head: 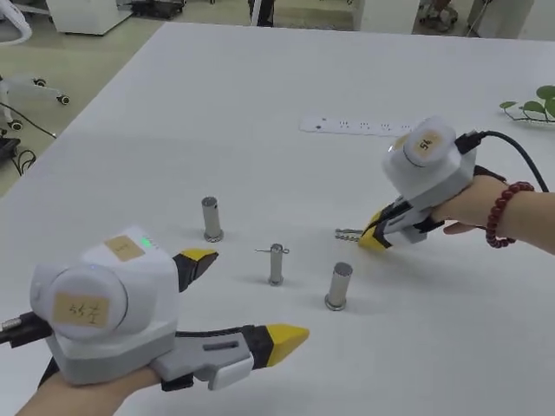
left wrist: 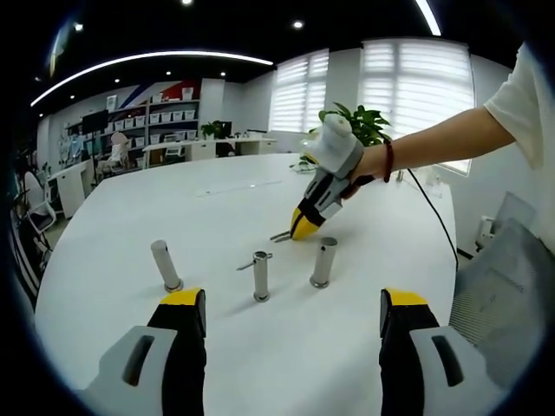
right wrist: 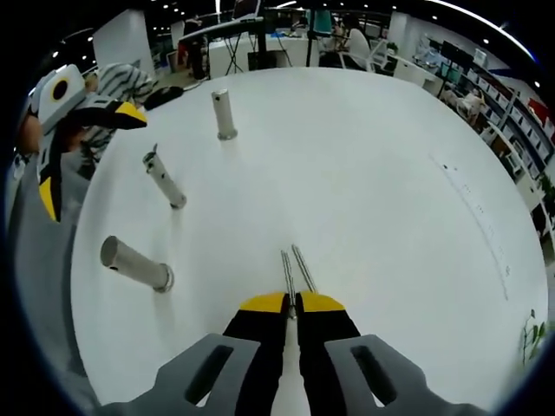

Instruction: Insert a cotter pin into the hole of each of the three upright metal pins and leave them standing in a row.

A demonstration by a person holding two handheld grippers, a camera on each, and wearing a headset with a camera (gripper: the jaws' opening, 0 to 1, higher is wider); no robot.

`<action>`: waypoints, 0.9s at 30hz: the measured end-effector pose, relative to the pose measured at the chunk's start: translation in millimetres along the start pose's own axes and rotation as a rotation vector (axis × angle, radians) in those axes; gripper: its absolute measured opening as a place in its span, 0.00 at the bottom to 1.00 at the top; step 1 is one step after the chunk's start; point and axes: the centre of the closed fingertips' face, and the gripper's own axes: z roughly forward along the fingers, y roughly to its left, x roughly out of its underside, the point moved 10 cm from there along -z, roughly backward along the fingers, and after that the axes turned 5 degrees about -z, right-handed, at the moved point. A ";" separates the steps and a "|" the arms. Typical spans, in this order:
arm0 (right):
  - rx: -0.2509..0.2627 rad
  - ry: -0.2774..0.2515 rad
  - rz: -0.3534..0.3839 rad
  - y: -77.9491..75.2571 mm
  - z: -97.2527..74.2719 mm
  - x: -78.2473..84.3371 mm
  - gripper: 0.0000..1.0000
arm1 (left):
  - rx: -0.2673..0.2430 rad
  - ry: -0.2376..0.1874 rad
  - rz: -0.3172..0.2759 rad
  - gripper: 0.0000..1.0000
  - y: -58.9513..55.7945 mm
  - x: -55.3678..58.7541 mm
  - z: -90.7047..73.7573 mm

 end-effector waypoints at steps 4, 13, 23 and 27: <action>0.012 0.034 -0.066 4.0 -1.8 -3.1 0.05 | -0.003 0.006 0.001 0.82 1.1 -0.2 -0.8; 0.026 0.069 -0.146 8.8 -3.7 -6.9 0.02 | -0.007 0.006 -0.003 0.80 4.8 -3.3 -3.4; 0.062 0.061 -0.193 6.1 -9.0 -7.0 0.02 | -0.011 0.028 0.006 0.73 6.7 -5.8 -6.0; 0.078 0.037 -0.191 7.1 -16.1 -10.1 0.02 | -0.007 0.030 0.007 0.71 6.7 -8.8 -6.9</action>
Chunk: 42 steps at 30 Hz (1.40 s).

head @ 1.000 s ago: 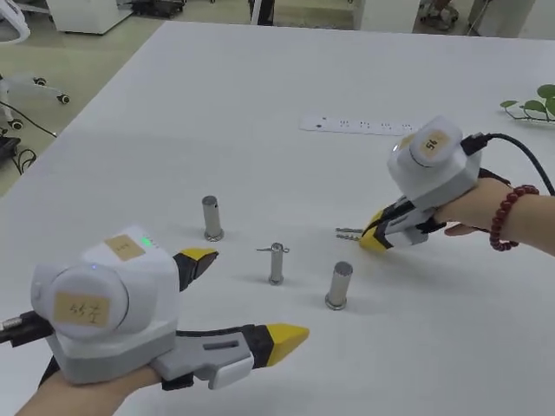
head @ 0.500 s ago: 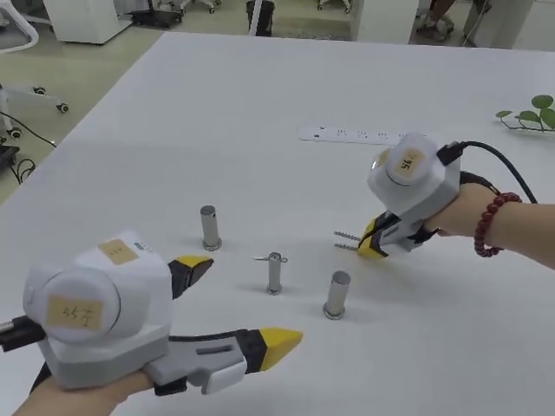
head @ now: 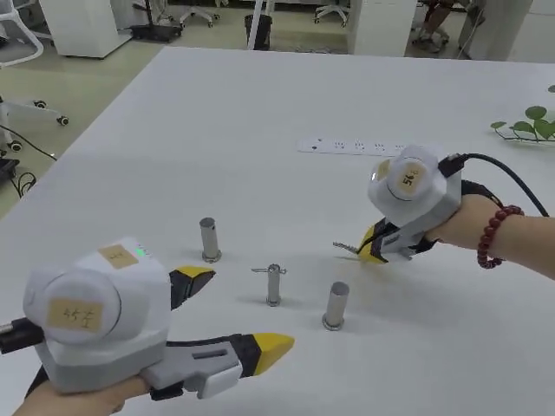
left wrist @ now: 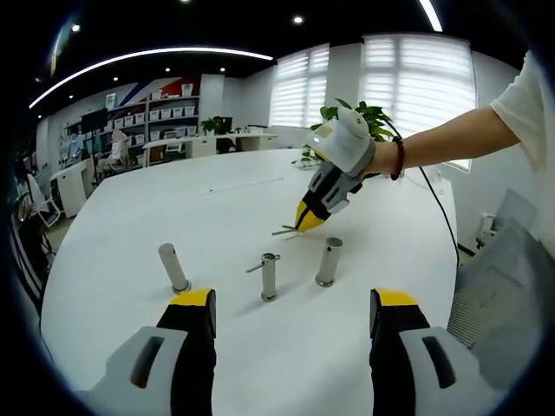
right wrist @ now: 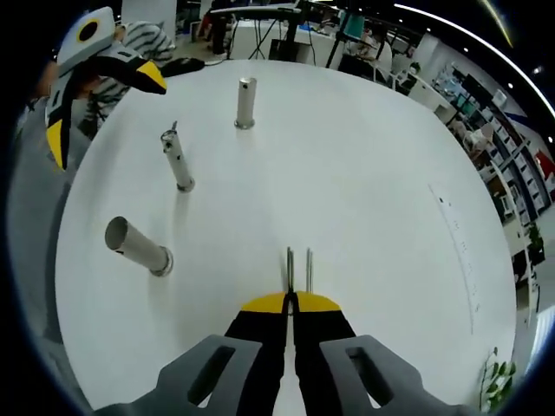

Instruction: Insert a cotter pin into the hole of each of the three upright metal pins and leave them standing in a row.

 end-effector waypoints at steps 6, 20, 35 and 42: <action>0.031 -0.045 -0.043 6.1 -13.6 -7.1 0.02 | 0.006 -0.013 -0.005 0.67 0.2 -9.0 0.2; 0.102 -0.132 -0.167 24.5 -42.6 -29.0 0.02 | 0.045 -0.020 -0.042 0.56 0.8 -28.9 5.8; 0.132 -0.208 -0.255 48.7 -63.3 -53.1 0.02 | 0.087 -0.011 -0.066 0.41 -4.7 -46.8 15.9; 0.136 -0.216 -0.312 62.6 -67.5 -59.9 0.02 | 0.117 -0.015 -0.128 0.34 -8.9 -51.2 20.6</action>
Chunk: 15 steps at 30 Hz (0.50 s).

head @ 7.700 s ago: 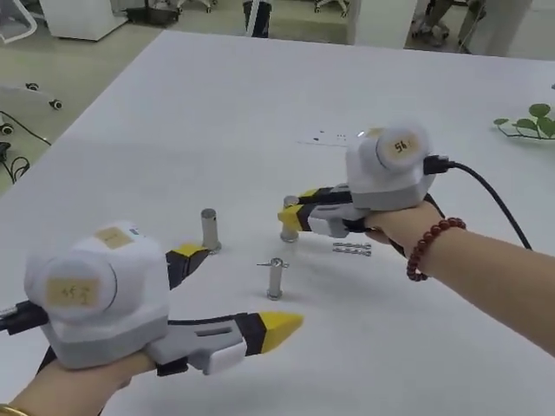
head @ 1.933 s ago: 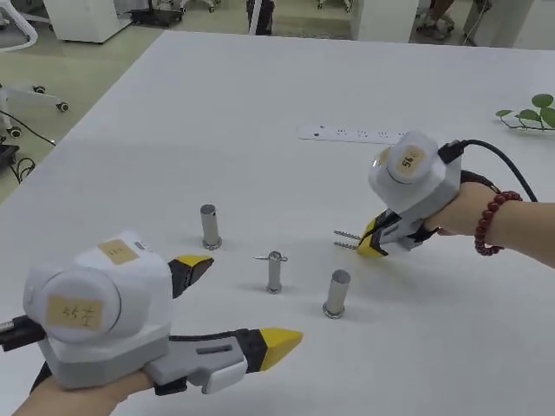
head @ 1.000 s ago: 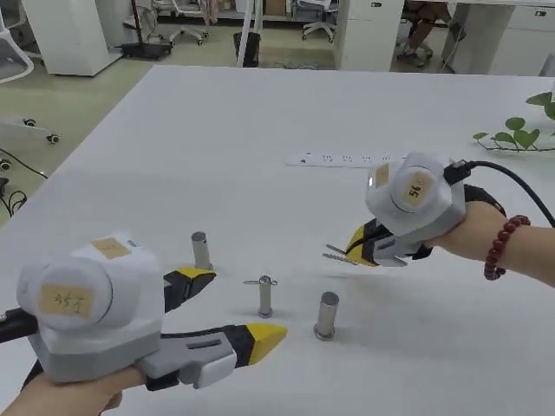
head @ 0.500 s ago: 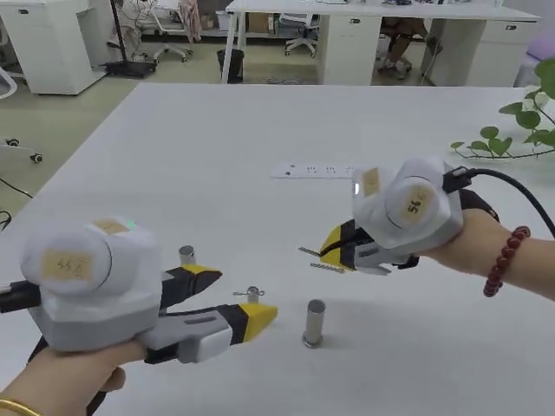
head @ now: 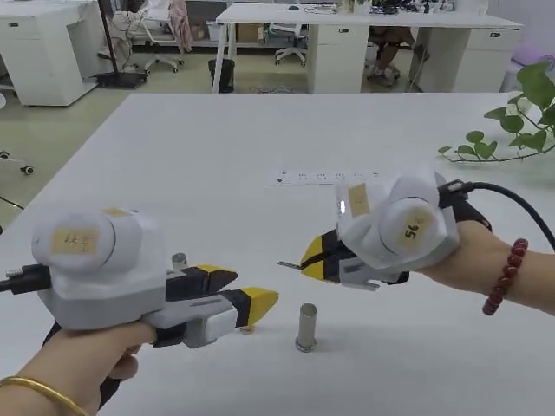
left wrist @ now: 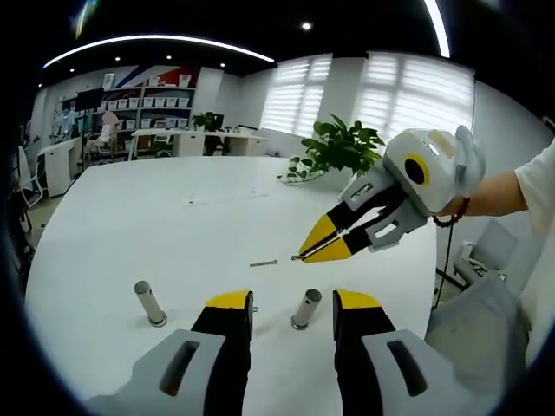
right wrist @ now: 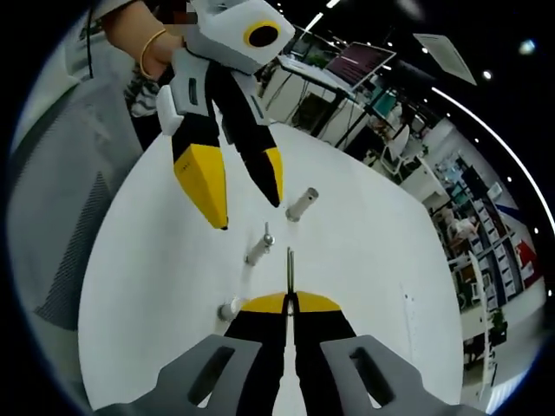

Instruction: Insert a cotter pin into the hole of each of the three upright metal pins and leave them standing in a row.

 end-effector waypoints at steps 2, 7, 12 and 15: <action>0.003 -0.006 -0.020 3.0 -0.8 -3.3 0.02 | 0.003 0.007 -0.010 0.33 0.6 0.4 2.3; 0.003 -0.019 -0.037 9.5 -2.1 -9.1 0.02 | 0.025 0.006 -0.043 0.27 -4.1 0.8 5.2; 0.000 -0.027 -0.059 14.9 -3.4 -13.5 0.02 | 0.039 0.002 -0.079 0.25 -6.3 0.6 9.1; 0.007 -0.027 -0.080 17.2 -4.0 -15.6 0.02 | 0.047 0.000 -0.099 0.24 -7.1 0.7 10.9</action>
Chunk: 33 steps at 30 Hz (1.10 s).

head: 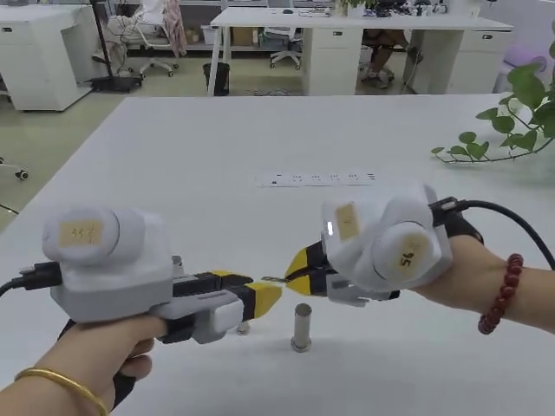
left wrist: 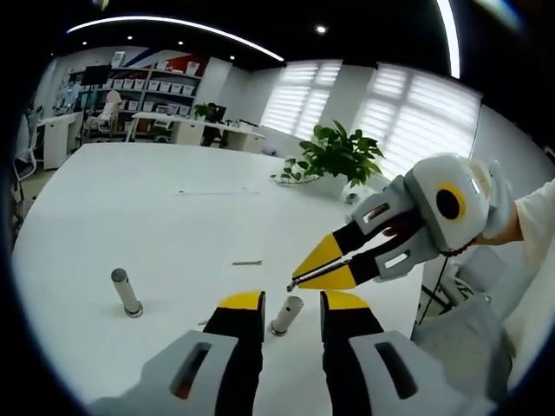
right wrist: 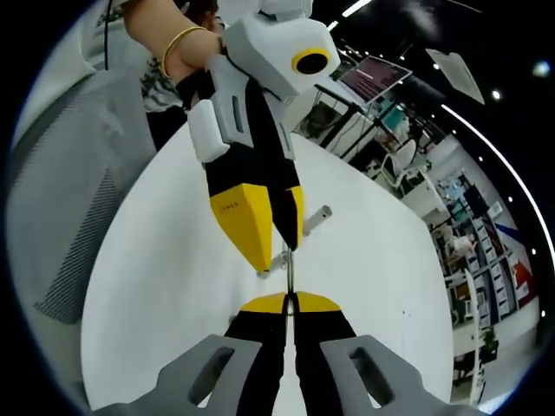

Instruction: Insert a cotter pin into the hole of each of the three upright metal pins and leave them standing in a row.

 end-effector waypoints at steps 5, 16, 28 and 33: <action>0.004 -0.010 -0.019 1.6 -0.5 -4.1 0.02 | 0.010 -0.004 -0.024 0.15 -0.4 0.3 1.7; 0.003 -0.028 -0.048 3.5 -0.7 -12.6 0.02 | 0.026 -0.016 -0.065 0.07 -1.5 2.5 0.8; 0.008 -0.041 -0.050 2.9 -2.3 -15.6 0.02 | 0.032 -0.024 -0.098 0.01 -0.4 6.0 -0.6; 0.004 -0.039 -0.056 4.3 -2.0 -16.1 0.02 | 0.039 -0.020 -0.116 0.01 -0.8 7.3 -0.8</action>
